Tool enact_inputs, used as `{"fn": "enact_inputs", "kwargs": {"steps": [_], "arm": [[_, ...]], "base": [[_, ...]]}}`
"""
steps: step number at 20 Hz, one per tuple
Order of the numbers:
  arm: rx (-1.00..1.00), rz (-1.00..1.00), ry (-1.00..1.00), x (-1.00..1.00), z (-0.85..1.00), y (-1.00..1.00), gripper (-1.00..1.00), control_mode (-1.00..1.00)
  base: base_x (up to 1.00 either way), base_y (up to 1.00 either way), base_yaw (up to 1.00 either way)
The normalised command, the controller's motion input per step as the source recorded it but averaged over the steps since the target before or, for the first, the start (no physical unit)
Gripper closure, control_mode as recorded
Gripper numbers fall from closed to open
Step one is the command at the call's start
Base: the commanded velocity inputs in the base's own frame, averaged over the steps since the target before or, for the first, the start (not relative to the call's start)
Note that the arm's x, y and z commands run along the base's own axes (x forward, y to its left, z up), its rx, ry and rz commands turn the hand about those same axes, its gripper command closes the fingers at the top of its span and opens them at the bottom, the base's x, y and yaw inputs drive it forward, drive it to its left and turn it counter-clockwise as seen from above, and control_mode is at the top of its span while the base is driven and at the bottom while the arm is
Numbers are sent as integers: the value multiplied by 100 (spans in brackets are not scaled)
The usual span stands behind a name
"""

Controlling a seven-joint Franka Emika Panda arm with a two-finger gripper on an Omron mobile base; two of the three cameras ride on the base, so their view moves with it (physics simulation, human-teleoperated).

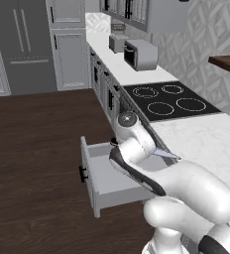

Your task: Pick up the knife from the drawer and place it on the cutting board. Then place the meat from the plate to the cutting board.

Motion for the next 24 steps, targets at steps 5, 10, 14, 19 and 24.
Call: {"fn": "enact_inputs", "kwargs": {"steps": [5, 10, 14, 19, 24], "arm": [[-17, 6, 1, -82, 100, -32, 100, -100], [-8, 8, 20, -26, 57, -79, 100, -100], [21, 9, 12, -11, 0, -84, 100, -100], [2, 5, 23, 1, 0, -25, 100, -100], [0, 0, 0, 0, 0, 0, 100, -100]], "base": [[0, 0, 0], [0, 0, 0], [0, 0, 0], [0, 0, 0], [0, 0, 0]]}}
